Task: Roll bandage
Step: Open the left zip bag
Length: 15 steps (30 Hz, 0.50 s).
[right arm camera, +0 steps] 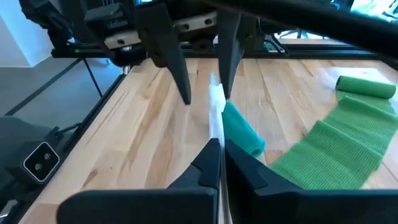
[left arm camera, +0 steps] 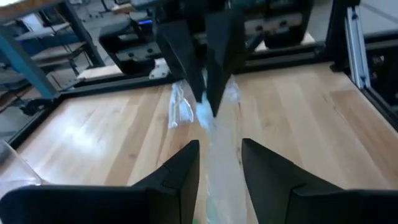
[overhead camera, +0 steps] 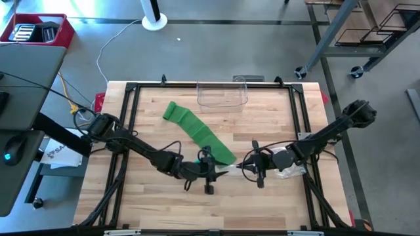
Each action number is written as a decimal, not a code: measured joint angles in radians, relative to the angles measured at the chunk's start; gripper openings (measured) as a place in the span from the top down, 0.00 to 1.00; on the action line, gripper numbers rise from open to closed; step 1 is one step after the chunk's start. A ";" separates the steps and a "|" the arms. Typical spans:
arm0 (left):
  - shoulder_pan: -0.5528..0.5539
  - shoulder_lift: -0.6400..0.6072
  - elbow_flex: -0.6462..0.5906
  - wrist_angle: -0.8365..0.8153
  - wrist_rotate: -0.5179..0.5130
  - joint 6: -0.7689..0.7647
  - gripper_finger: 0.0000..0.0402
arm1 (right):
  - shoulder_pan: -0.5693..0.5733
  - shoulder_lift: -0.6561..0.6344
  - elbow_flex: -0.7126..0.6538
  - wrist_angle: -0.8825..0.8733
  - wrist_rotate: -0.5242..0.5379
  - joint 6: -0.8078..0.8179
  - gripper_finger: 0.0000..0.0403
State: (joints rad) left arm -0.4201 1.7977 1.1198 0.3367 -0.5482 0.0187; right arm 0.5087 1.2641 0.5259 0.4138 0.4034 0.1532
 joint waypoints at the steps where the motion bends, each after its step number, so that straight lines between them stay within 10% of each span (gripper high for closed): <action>1: 0.000 0.000 0.000 0.012 -0.001 0.004 0.71 | 0.000 0.000 0.000 -0.004 0.000 0.001 1.00; 15: 0.001 0.000 0.000 0.074 0.003 0.074 0.92 | 0.000 0.000 0.000 -0.006 -0.001 -0.004 1.00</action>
State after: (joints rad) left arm -0.4187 1.7977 1.1198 0.4110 -0.5449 0.0925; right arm 0.5087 1.2636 0.5259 0.4076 0.4026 0.1493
